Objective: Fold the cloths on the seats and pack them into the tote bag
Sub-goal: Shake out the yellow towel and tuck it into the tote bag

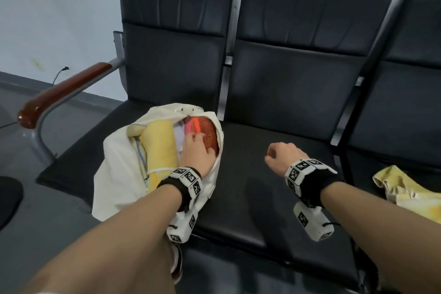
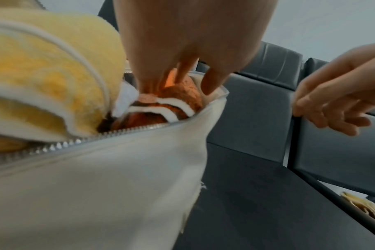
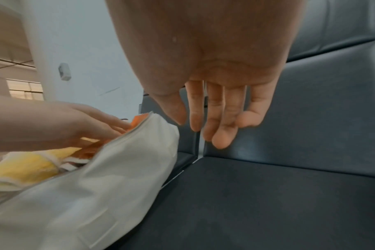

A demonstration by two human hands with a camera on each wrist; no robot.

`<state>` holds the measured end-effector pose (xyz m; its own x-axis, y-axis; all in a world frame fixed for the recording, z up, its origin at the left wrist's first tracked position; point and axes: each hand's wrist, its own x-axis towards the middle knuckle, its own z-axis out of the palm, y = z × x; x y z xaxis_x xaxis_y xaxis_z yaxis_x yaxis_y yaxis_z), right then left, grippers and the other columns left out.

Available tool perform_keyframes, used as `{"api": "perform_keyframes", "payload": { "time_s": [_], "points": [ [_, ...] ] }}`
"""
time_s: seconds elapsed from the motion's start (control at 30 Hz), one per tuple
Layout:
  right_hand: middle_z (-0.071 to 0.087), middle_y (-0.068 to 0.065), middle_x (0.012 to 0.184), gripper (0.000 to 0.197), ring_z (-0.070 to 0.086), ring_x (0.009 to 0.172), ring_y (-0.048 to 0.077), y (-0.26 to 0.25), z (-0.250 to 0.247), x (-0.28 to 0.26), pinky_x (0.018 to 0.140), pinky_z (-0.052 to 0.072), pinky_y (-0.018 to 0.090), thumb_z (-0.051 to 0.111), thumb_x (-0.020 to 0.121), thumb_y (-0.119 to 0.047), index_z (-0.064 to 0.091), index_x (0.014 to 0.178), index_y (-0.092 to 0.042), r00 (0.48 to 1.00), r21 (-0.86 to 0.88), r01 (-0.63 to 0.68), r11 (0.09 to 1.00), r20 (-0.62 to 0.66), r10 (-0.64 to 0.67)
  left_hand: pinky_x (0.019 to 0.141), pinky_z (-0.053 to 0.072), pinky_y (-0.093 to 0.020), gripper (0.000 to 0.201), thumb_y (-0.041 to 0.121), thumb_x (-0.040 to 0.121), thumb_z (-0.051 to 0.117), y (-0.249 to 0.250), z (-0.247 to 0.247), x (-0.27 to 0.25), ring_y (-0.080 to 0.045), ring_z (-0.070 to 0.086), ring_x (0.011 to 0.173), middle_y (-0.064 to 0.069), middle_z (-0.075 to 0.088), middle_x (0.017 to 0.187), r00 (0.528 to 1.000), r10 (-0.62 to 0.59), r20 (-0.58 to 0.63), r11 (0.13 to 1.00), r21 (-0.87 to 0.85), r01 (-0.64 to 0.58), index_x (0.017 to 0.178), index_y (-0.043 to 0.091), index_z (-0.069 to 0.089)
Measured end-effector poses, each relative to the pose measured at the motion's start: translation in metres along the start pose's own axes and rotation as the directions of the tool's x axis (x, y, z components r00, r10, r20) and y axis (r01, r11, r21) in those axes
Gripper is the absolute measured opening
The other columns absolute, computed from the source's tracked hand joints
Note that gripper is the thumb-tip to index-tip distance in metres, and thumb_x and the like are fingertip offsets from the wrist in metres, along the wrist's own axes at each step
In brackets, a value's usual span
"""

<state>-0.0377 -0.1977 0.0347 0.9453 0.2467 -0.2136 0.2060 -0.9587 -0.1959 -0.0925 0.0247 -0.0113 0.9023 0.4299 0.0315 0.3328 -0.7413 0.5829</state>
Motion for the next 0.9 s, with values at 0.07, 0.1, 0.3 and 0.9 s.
{"api": "perform_keyframes", "payload": {
  "time_s": [0.07, 0.1, 0.3, 0.9],
  "points": [
    [0.062, 0.001, 0.097, 0.015, 0.058, 0.085, 0.025, 0.022, -0.007, -0.01, 0.072, 0.045, 0.03, 0.052, 0.09, -0.037, 0.061, 0.097, -0.028, 0.999, 0.006, -0.035, 0.999, -0.008, 0.036, 0.107, 0.038, -0.041, 0.03, 0.022, 0.09, 0.056, 0.023, -0.004, -0.012, -0.026, 0.042, 0.122, -0.008, 0.045, 0.131, 0.982, 0.096, -0.161, 0.994, 0.061, -0.087, 0.119, 0.015, 0.054],
    [0.061, 0.002, 0.097, 0.015, 0.059, 0.087, 0.026, 0.032, -0.01, -0.014, 0.072, 0.045, 0.03, 0.052, 0.089, -0.036, 0.061, 0.097, -0.027, 0.999, 0.009, -0.051, 0.999, -0.011, 0.051, 0.104, 0.037, -0.038, 0.026, 0.021, 0.089, 0.057, 0.036, -0.003, -0.017, -0.025, 0.043, 0.119, -0.007, 0.047, 0.126, 0.972, 0.162, -0.171, 0.986, 0.072, -0.152, 0.115, 0.015, 0.055],
    [0.064, 0.004, 0.102, 0.015, 0.062, 0.093, 0.028, 0.099, -0.025, -0.036, 0.074, 0.047, 0.032, 0.053, 0.088, -0.035, 0.06, 0.098, -0.027, 0.992, 0.056, -0.125, 0.991, -0.02, 0.126, 0.105, 0.036, -0.035, 0.041, 0.02, 0.09, 0.057, 0.127, 0.037, -0.035, -0.021, 0.042, 0.123, -0.002, 0.045, 0.132, 0.889, 0.442, 0.123, 0.89, 0.066, -0.451, 0.13, 0.018, 0.051],
    [0.029, 0.005, 0.151, 0.063, 0.031, 0.135, 0.034, 0.396, 0.055, -0.027, 0.103, 0.041, 0.046, 0.06, 0.091, -0.023, 0.03, 0.146, -0.026, 0.848, 0.048, -0.528, 0.848, 0.084, 0.523, 0.109, 0.037, -0.041, 0.064, 0.031, 0.092, 0.056, 0.322, 0.295, -0.089, -0.024, 0.035, 0.138, -0.004, 0.035, 0.149, 0.586, 0.485, 0.649, 0.766, 0.008, -0.643, 0.15, 0.024, 0.03]
  ]
}}
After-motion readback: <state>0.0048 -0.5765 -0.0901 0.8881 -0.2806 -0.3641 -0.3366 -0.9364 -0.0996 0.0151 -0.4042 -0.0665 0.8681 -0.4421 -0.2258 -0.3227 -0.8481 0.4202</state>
